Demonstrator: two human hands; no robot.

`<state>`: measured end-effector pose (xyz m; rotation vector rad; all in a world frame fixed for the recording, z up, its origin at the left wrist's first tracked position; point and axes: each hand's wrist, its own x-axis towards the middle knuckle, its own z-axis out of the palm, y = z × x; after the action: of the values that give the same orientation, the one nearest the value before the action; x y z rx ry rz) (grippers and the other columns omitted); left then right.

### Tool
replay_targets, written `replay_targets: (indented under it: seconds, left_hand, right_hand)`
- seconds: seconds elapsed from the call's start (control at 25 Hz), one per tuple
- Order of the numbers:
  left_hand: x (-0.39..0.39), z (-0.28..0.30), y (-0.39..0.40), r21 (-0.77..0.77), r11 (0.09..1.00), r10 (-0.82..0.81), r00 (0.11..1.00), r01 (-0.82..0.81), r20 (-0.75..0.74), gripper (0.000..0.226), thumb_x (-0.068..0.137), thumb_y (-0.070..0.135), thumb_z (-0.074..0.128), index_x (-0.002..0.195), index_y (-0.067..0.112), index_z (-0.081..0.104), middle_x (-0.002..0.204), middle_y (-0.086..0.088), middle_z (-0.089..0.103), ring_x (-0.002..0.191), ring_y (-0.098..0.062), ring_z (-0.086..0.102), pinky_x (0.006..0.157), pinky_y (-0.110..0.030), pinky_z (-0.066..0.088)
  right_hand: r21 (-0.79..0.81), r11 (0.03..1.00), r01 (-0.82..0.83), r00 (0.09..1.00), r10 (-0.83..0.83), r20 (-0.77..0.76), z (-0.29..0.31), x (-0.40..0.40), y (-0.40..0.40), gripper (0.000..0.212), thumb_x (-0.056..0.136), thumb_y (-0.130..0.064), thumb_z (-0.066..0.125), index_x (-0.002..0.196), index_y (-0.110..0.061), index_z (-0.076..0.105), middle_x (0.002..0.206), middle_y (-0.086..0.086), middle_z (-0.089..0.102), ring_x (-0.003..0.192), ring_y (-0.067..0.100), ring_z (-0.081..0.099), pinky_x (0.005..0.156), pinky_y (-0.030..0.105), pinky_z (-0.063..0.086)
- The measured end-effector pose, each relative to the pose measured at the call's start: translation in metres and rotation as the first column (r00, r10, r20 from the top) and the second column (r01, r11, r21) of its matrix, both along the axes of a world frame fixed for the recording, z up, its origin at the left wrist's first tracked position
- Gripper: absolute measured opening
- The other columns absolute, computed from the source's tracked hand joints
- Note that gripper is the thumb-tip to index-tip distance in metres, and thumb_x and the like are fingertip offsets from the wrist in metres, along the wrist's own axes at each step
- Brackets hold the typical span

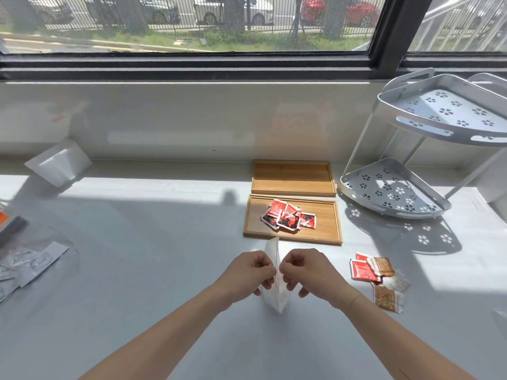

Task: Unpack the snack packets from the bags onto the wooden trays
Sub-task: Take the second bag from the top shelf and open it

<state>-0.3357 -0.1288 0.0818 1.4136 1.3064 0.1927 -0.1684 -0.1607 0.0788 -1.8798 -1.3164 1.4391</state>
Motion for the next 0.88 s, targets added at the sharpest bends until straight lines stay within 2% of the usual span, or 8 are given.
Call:
replay_targets:
  seconds: [0.16,0.24,0.32,0.44,0.56,0.72,0.8,0.88]
  left_hand:
    - [0.003,-0.002,0.0,0.174,0.973,-0.12,0.978,0.15,-0.172,0.015,0.088,0.026,0.048,0.078,0.016,0.054,0.075,0.002,0.06,0.072,-0.019,0.062,0.062,-0.032,0.044]
    - [0.005,-0.003,0.001,0.229,0.953,-0.144,0.961,0.198,-0.235,0.015,0.086,0.026,0.046,0.076,0.017,0.051,0.07,0.005,0.055,0.067,-0.019,0.052,0.061,-0.034,0.039]
    - [0.006,-0.001,0.003,0.288,0.934,-0.123,0.948,0.21,-0.292,0.015,0.086,0.027,0.046,0.074,0.017,0.049,0.069,0.004,0.054,0.065,-0.018,0.046,0.06,-0.033,0.036]
    - [-0.001,0.0,0.01,0.339,0.93,-0.027,0.945,0.144,-0.327,0.018,0.086,0.029,0.048,0.071,0.018,0.047,0.069,0.003,0.056,0.065,-0.017,0.047,0.058,-0.031,0.035]
    - [-0.02,0.001,0.023,0.371,0.923,0.05,0.928,0.098,-0.369,0.019,0.083,0.031,0.049,0.073,0.015,0.053,0.072,0.002,0.061,0.066,-0.017,0.05,0.058,-0.03,0.036]
    - [-0.023,0.001,0.027,0.389,0.905,0.009,0.905,0.173,-0.424,0.02,0.082,0.033,0.05,0.071,0.015,0.052,0.07,0.002,0.06,0.064,-0.016,0.049,0.056,-0.029,0.036]
    - [-0.02,0.002,0.029,0.38,0.911,0.006,0.915,0.162,-0.404,0.019,0.083,0.032,0.051,0.07,0.017,0.052,0.07,0.003,0.06,0.066,-0.017,0.053,0.057,-0.029,0.038]
    - [-0.017,0.003,0.032,0.286,0.956,0.02,0.966,0.056,-0.256,0.018,0.083,0.028,0.053,0.071,0.016,0.055,0.07,0.002,0.062,0.068,-0.018,0.06,0.06,-0.03,0.042]
  right_hand:
    - [0.072,0.995,-0.072,0.988,0.062,0.138,0.0,-0.004,0.001,0.013,0.079,-0.017,0.059,0.071,-0.008,0.065,0.06,0.0,0.067,0.049,0.006,0.06,0.045,0.017,0.044]
    - [0.098,0.992,-0.085,0.98,0.066,0.186,0.001,-0.004,0.002,0.012,0.076,-0.018,0.061,0.065,-0.013,0.061,0.056,-0.005,0.062,0.048,0.005,0.059,0.042,0.014,0.039]
    - [0.105,0.991,-0.085,0.972,0.059,0.229,0.001,-0.003,0.004,0.011,0.073,-0.018,0.062,0.065,-0.01,0.061,0.056,-0.004,0.061,0.051,0.009,0.06,0.045,0.02,0.041]
    - [0.109,0.992,-0.063,0.944,0.023,0.329,0.0,0.009,0.003,0.013,0.069,-0.024,0.063,0.062,-0.013,0.06,0.057,-0.002,0.062,0.06,0.018,0.064,0.053,0.03,0.046]
    - [0.116,0.986,-0.116,0.851,0.038,0.524,0.005,0.031,0.0,0.018,0.07,-0.032,0.062,0.06,-0.018,0.056,0.061,-0.005,0.062,0.066,0.017,0.06,0.056,0.031,0.044]
    - [0.091,0.982,-0.167,0.745,0.065,0.663,0.015,0.042,0.003,0.017,0.072,-0.035,0.06,0.067,-0.019,0.058,0.068,-0.005,0.065,0.07,0.017,0.06,0.055,0.029,0.04]
    - [0.078,0.978,-0.194,0.695,0.081,0.715,0.018,0.042,0.005,0.016,0.074,-0.035,0.058,0.067,-0.021,0.055,0.071,-0.005,0.065,0.073,0.019,0.06,0.053,0.028,0.037]
    - [0.129,0.97,-0.205,0.652,0.037,0.758,0.019,0.043,0.004,0.013,0.079,-0.036,0.055,0.073,-0.025,0.053,0.077,-0.007,0.064,0.077,0.02,0.06,0.055,0.028,0.037]
